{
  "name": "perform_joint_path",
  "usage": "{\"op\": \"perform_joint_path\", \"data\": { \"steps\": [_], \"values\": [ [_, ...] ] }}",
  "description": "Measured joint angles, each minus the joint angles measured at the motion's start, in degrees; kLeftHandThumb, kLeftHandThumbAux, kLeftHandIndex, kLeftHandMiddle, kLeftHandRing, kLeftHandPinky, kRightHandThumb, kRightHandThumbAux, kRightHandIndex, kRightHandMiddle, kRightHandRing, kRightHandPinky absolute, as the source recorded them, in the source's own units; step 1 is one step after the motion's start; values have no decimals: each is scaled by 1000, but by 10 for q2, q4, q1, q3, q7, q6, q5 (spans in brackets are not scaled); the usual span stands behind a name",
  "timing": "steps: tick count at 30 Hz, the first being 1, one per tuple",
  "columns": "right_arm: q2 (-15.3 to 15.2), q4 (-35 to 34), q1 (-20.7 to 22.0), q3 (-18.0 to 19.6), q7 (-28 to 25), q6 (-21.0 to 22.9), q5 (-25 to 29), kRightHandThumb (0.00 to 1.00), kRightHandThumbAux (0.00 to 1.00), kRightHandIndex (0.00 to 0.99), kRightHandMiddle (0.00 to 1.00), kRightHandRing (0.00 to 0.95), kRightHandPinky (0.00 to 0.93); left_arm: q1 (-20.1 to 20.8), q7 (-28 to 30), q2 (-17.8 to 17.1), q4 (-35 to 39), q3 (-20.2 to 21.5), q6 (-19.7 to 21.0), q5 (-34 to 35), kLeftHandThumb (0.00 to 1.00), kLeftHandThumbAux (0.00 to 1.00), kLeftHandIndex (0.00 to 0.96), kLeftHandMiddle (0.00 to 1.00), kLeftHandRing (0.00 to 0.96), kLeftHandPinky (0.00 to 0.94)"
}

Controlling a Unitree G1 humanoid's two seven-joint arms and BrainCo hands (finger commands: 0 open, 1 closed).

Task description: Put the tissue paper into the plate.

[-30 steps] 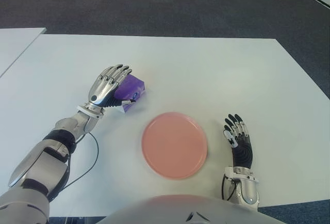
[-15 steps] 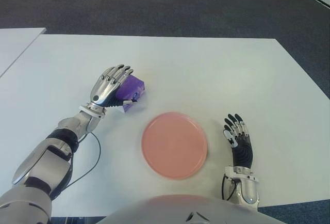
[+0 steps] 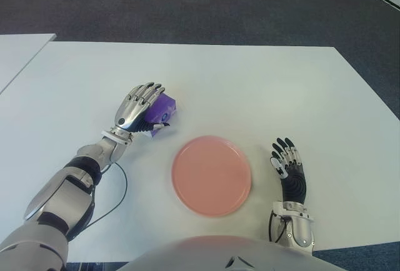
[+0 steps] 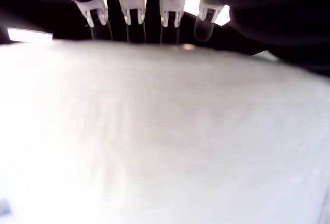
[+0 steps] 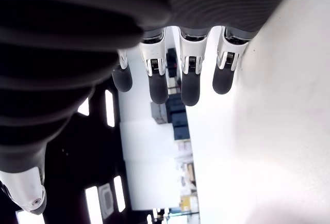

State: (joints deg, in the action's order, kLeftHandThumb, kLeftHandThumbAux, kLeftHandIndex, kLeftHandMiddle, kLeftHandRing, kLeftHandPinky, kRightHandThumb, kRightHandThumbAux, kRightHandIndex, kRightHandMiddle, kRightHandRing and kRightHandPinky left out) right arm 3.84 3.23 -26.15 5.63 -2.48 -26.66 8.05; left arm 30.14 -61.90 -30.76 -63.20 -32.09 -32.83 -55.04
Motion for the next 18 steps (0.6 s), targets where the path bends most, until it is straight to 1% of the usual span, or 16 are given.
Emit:
{"op": "perform_joint_path", "data": {
  "steps": [6, 10, 18],
  "values": [
    [-1, 0, 0, 2, 0, 0, 1, 263, 620, 107, 171, 149, 153, 0, 0, 7, -7, 0, 0, 11, 223, 409, 60, 108, 111, 156],
    [-3, 0, 1, 3, 0, 0, 2, 267, 627, 106, 172, 149, 152, -1, 0, 12, -14, -1, 2, 17, 217, 419, 59, 114, 121, 180],
    [-6, 2, 2, 8, -2, 0, 6, 262, 629, 106, 166, 139, 137, -1, -12, 28, -27, -6, 20, 18, 194, 445, 59, 131, 136, 182]
  ]
}}
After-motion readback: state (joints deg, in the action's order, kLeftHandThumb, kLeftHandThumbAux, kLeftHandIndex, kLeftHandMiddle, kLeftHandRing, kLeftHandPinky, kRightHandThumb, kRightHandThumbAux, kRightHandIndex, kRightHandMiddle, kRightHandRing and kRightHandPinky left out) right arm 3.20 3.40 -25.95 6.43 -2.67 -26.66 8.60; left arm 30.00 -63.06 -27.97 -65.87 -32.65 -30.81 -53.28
